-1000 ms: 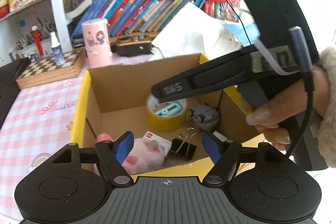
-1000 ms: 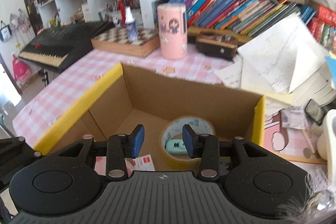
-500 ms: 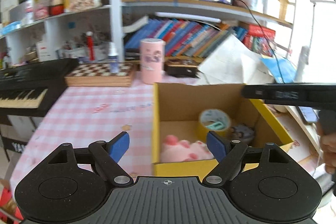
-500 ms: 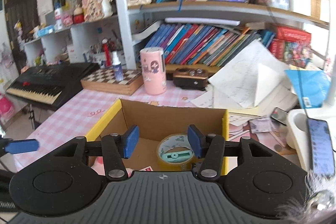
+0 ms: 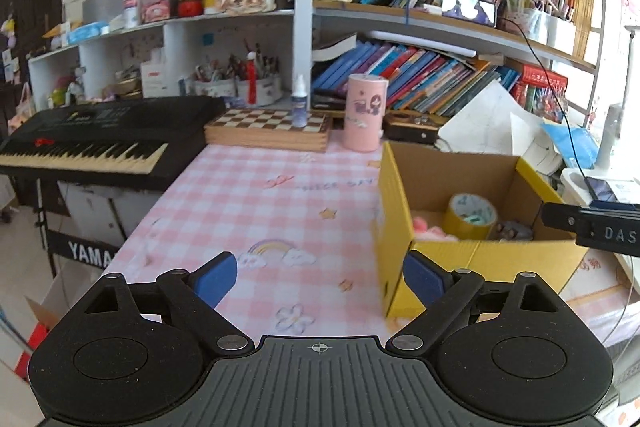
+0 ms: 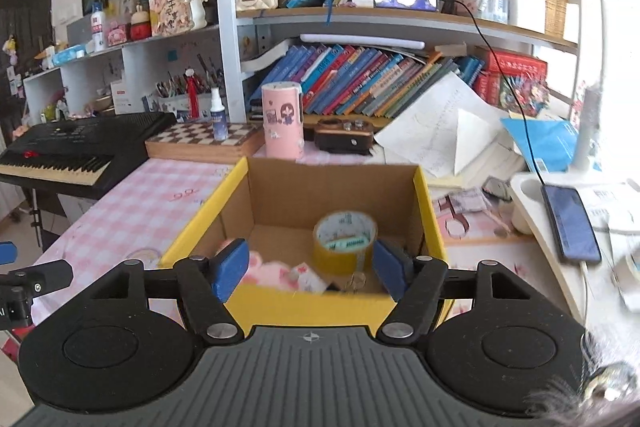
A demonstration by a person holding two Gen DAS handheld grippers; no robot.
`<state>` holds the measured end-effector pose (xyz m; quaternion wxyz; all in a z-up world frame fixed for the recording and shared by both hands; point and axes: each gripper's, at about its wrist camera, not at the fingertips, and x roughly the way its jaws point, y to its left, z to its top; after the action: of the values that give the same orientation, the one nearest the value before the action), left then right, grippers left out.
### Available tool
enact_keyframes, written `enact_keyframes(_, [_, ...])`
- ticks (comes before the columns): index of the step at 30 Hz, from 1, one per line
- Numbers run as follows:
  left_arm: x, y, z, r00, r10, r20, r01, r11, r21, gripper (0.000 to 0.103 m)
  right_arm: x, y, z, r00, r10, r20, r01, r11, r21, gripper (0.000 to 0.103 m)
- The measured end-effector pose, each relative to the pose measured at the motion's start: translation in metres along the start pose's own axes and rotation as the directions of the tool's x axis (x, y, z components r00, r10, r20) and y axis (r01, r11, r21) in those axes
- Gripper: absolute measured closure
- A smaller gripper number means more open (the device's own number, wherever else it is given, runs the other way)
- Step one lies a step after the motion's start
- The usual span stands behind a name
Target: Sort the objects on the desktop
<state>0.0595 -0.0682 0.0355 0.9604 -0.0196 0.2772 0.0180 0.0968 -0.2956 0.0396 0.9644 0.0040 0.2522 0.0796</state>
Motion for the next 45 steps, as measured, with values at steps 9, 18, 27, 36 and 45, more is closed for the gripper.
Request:
enact_keyframes(9, [-0.028,0.027,-0.026,1.000,0.017,-0.020,-0.017,1.000,0.018,0.010,-0.044,0.040,-0.041,0.997,-0.074,0.005,0.074,0.997,0.019,0.025])
enact_keyframes(18, [-0.047,0.034,-0.055,0.997,-0.019,-0.073,0.023,0.998,0.055,0.006,-0.065,0.070,-0.079,0.993,-0.068,-0.091,0.074,0.996,0.057,0.017])
enact_keyframes(27, [-0.055,0.041,-0.068,0.993,-0.004,-0.120,0.014,0.996,0.084,0.003,-0.075,0.077,-0.092,0.981,-0.131,-0.146,0.146,0.984,0.099,0.004])
enact_keyframes(36, [-0.058,0.044,-0.070,0.991,-0.012,-0.136,0.023,0.996,0.083,0.002,-0.079,0.089,-0.097,0.980,-0.123,-0.158,0.134,0.989,0.067,0.000])
enact_keyframes(45, [-0.058,0.044,-0.074,0.989,-0.008,-0.150,0.020,0.997,0.081,0.002,-0.079,0.090,-0.100,0.977,-0.120,-0.178,0.132,0.989,0.059,0.000])
